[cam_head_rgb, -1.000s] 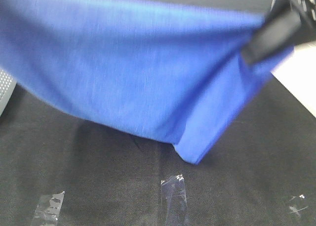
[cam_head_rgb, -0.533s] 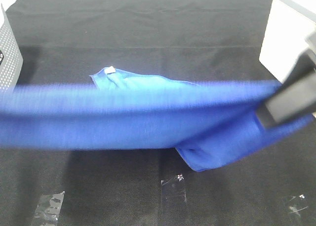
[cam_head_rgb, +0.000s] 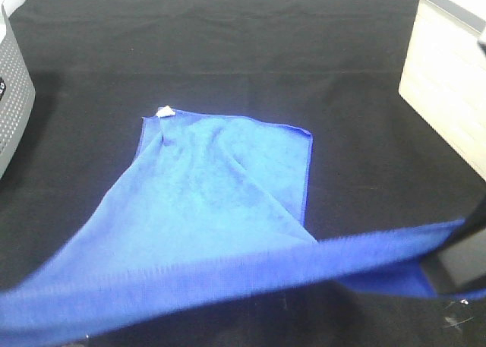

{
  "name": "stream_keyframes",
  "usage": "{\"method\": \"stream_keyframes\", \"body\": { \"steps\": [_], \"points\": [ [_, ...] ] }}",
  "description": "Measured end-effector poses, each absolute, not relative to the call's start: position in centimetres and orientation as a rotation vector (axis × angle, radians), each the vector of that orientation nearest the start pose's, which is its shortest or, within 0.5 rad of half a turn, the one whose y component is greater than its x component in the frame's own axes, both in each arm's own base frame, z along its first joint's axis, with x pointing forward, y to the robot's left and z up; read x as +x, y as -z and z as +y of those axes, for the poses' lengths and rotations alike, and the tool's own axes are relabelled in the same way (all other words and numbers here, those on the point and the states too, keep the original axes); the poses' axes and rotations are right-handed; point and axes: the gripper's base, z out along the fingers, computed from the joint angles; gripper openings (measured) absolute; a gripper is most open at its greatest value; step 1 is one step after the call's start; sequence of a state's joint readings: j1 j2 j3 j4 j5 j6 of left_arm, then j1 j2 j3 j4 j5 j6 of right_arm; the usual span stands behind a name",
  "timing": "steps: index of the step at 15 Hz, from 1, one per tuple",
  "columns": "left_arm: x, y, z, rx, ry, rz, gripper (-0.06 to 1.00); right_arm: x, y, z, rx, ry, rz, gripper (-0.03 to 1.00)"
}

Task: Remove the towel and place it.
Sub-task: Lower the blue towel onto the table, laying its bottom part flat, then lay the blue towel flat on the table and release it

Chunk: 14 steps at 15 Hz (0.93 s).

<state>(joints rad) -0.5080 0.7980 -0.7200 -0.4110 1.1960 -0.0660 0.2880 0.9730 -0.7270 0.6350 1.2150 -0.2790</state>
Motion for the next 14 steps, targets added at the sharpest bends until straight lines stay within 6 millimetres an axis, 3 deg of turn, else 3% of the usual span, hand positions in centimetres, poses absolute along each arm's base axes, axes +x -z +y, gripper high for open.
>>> {"method": "stream_keyframes", "body": {
  "steps": [4, 7, 14],
  "points": [
    [9.5, -26.9, -9.4, 0.532, 0.694, 2.920, 0.00, 11.2, -25.7, 8.6, -0.531, -0.909, 2.880, 0.00],
    [11.2, -24.9, -10.4, 0.631, 0.666, 3.034, 0.00, 11.1, -25.0, 8.3, -0.546, -0.858, 2.915, 0.00],
    [13.2, -22.0, -11.4, 0.652, 0.613, 3.166, 0.00, 13.6, -21.5, 8.8, -0.498, -0.831, 3.165, 0.00]
  ]
}}
